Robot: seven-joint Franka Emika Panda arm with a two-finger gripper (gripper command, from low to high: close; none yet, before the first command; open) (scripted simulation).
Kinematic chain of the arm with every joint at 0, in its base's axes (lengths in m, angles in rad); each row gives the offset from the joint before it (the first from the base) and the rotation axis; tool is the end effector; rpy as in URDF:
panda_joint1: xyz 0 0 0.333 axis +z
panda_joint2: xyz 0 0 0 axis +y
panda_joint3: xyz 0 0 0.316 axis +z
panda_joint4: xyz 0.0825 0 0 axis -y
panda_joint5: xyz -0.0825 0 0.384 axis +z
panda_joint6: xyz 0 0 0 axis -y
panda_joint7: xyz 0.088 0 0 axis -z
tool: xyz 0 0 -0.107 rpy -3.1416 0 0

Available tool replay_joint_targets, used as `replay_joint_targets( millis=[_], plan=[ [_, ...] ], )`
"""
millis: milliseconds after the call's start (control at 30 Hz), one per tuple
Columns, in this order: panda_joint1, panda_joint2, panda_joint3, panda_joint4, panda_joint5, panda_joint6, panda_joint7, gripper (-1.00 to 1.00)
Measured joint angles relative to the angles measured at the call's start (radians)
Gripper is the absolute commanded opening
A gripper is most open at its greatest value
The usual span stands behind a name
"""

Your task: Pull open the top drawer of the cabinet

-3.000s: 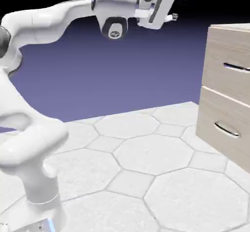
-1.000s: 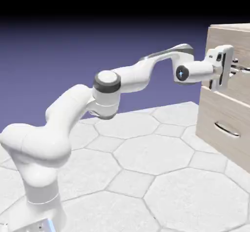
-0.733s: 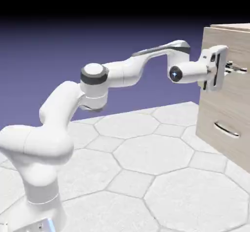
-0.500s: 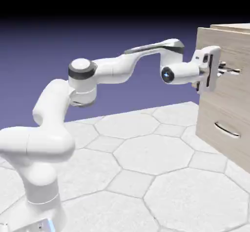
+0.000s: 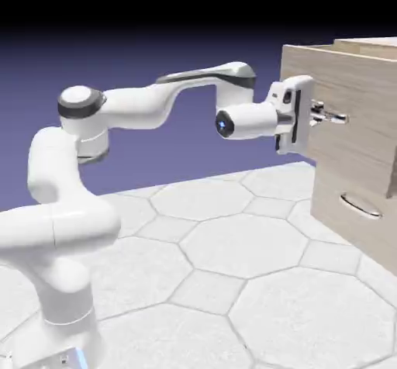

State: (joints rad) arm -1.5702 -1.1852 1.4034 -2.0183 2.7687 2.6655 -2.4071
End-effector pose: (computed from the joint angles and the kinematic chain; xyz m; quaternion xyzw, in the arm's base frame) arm 0.5649 0.0911 0.4845 0.6532 0.2709 0.6533 0.2703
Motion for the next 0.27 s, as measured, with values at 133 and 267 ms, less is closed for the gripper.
replay_joint_targets(
  millis=[133, 267],
  plan=[
    [0.136, -0.008, -0.062, -0.145, -0.009, -0.018, -0.013, -1.00],
    [0.179, -0.012, -0.082, -0.188, -0.013, -0.022, -0.016, 1.00]
  ],
)
